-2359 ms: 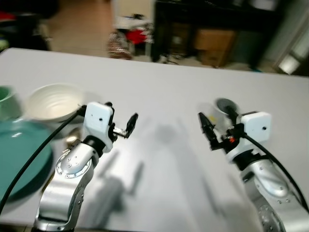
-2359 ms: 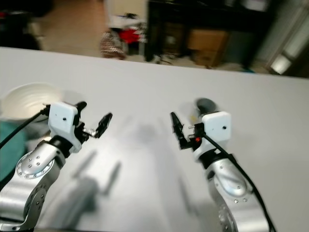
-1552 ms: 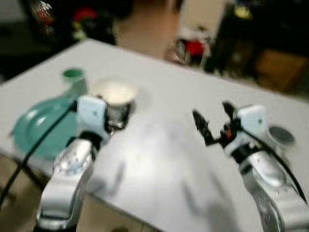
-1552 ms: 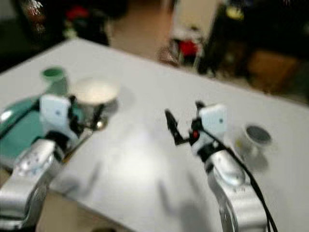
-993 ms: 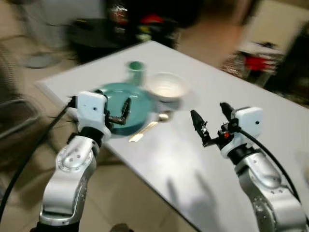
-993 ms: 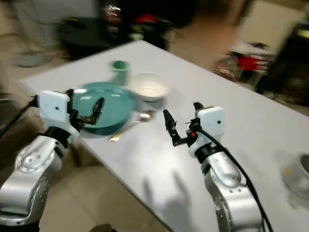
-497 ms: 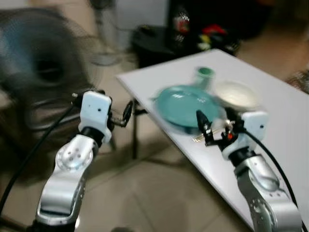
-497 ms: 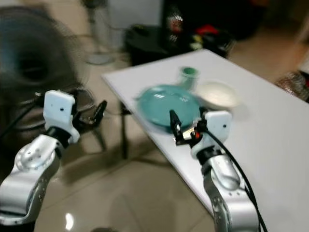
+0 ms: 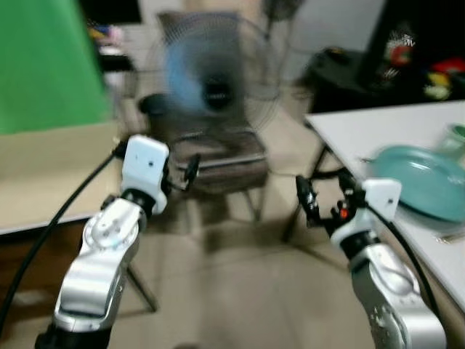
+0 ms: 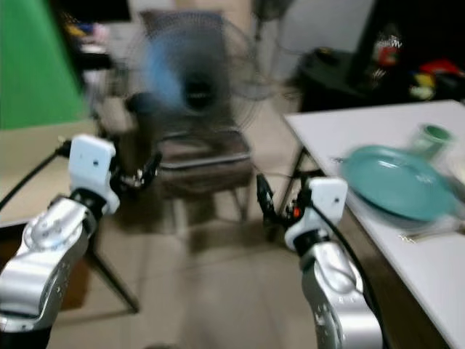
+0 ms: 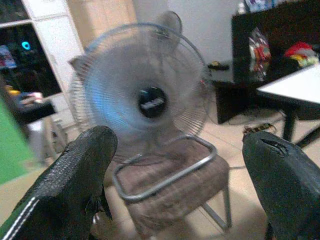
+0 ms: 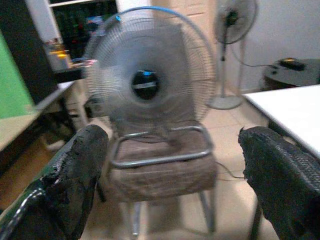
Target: Setting the table
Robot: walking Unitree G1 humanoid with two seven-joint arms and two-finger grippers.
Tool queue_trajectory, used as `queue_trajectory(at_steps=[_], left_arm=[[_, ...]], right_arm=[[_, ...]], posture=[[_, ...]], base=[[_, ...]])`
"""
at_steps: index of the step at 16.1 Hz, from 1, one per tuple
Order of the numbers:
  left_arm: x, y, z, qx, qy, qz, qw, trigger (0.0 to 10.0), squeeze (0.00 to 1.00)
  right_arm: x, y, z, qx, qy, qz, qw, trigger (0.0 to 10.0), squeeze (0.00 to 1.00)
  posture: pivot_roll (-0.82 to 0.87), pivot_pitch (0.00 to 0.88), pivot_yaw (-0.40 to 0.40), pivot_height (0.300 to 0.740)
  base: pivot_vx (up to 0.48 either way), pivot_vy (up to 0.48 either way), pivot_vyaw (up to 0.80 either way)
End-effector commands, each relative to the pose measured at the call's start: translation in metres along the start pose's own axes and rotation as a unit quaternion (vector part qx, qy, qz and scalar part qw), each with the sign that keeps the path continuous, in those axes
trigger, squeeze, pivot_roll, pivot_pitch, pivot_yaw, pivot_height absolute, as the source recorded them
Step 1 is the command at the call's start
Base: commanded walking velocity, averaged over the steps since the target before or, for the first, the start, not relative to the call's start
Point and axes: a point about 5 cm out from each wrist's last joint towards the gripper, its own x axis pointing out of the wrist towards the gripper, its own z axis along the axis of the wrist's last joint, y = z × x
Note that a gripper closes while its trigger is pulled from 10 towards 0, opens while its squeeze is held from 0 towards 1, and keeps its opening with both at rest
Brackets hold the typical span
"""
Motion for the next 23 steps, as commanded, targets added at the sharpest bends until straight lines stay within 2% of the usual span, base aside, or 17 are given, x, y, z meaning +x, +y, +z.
queue_trajectory(at_steps=[1,8,12,13,14,15,18,20,23], left_arm=[[-0.001,0.004,-0.002,0.005,0.005,0.003,1.0,10.0,0.0],[0.001,0.006,-0.002,0.01,0.007,-0.004,1.0,10.0,0.0],[0.002,0.006,-0.002,0.009,0.008,-0.004,1.0,10.0,0.0],[0.002,0.007,-0.002,-0.004,0.006,0.005,1.0,10.0,0.0],[0.003,0.008,-0.002,-0.012,0.005,0.008,1.0,10.0,0.0],[0.003,0.008,-0.003,-0.013,0.007,0.008,1.0,10.0,0.0],[0.005,0.009,-0.003,-0.025,0.005,0.013,1.0,10.0,0.0],[0.005,0.008,-0.005,-0.035,0.009,0.012,0.999,10.0,0.0],[0.004,0.008,-0.006,-0.038,0.01,0.012,0.999,10.0,0.0]], right_arm=[[0.002,0.005,0.004,0.004,-0.011,0.006,1.0,10.0,1.0],[0.004,0.007,0.0,0.011,-0.012,0.008,1.0,10.0,1.0],[0.007,0.007,0.001,0.018,-0.015,0.003,1.0,10.0,1.0],[0.009,0.007,0.001,0.021,-0.014,0.004,1.0,10.0,1.0],[0.01,0.006,0.0,0.024,-0.009,0.005,1.0,10.0,0.79],[0.01,0.007,-0.001,0.026,-0.005,0.006,1.0,10.0,0.0],[0.01,0.008,-0.003,0.031,0.004,0.007,0.999,10.0,0.0],[0.013,0.006,-0.009,0.011,0.021,-0.003,1.0,10.0,0.0],[0.015,0.007,-0.008,-0.005,0.019,0.0,1.0,10.0,0.0]], posture=[[0.04,0.0,-0.018,0.74],[0.05,0.0,-0.003,0.74],[0.05,0.0,0.004,0.74],[0.05,0.0,0.001,0.74],[0.05,0.0,0.003,0.74],[0.05,0.0,0.004,0.74],[0.05,0.0,0.008,0.74],[0.05,0.0,0.007,0.74],[0.05,0.0,0.007,0.74]], base=[[0.0,0.334,0.8],[0.0,0.329,0.8],[0.0,0.326,0.0],[0.0,0.0,0.0],[0.0,0.0,0.0],[0.0,0.0,0.0],[0.0,0.0,0.0],[0.131,0.0,0.0],[0.328,0.0,0.0]])
